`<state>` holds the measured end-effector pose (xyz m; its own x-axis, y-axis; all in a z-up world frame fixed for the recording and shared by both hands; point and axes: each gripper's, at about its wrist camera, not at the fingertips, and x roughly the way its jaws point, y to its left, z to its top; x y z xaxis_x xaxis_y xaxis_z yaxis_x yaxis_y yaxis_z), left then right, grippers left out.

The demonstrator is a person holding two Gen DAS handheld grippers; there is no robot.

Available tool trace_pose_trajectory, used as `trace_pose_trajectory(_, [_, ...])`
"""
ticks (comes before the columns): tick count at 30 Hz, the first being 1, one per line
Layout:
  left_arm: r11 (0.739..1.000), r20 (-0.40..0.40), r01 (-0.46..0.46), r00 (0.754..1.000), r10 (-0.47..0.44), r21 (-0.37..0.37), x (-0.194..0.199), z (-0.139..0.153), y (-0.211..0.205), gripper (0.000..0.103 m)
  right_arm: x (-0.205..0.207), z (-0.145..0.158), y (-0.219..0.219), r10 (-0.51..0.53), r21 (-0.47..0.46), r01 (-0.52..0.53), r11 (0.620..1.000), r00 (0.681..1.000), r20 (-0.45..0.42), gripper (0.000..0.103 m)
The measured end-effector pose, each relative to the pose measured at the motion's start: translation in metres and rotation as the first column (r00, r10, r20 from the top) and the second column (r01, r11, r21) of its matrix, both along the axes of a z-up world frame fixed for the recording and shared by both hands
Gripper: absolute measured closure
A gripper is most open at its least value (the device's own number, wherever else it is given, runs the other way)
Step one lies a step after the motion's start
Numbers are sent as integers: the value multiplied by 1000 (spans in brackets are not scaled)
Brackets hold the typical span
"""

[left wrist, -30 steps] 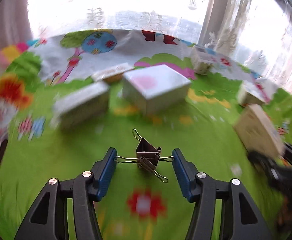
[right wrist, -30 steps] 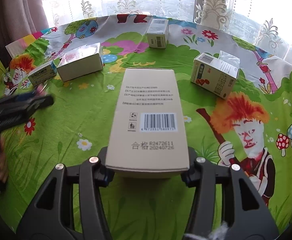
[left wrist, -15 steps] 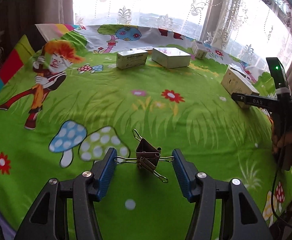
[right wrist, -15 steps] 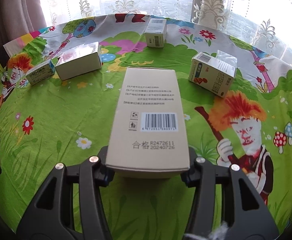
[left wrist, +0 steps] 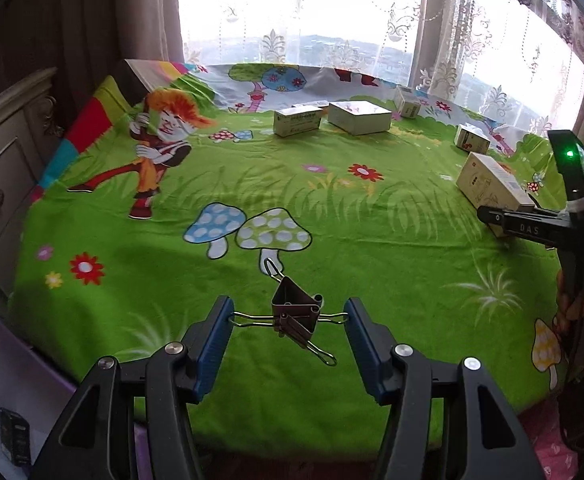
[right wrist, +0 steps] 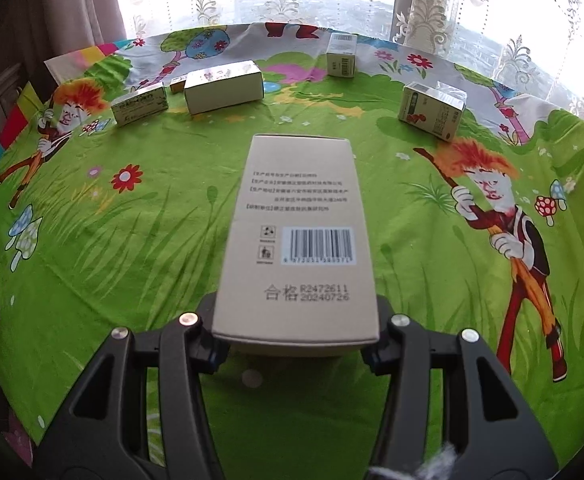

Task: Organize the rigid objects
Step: 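Carry the cream box and binder clip to the storage box and release them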

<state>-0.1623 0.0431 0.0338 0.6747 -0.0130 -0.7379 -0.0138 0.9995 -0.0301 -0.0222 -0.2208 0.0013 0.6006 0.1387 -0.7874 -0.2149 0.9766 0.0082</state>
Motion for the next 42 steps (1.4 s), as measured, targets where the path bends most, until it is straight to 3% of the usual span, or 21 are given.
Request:
trace_pose_trajectory(8, [998, 36, -43, 998, 42, 44, -35, 20, 17, 45, -2, 1, -1, -10, -15, 10, 1000, 1000, 3, 48])
trace_pose_trajectory(19, [990, 64, -86, 995, 79, 111, -47, 27, 27, 45, -8, 2, 2, -9, -12, 9, 1000, 1000, 3, 48])
trace_pose_trajectory(27, [979, 35, -134, 991, 130, 156, -73, 14, 49, 45, -40, 13, 55, 151, 24, -151, 988, 988, 17, 48])
trace_pose_trajectory(30, [975, 36, -151, 989, 147, 161, -83, 14, 58, 45, -51, 22, 91, 238, 36, -239, 970, 971, 27, 48])
trace_pose_trajectory(35, [969, 37, -205, 979, 202, 134, -100, 15, 80, 45, -83, 38, 155, 425, 9, -426, 905, 904, 49, 48])
trace_pose_trajectory(42, [945, 27, -310, 951, 309, 108, -127, 14, 118, 45, -126, 62, 228, 634, -24, -635, 772, 770, 72, 48])
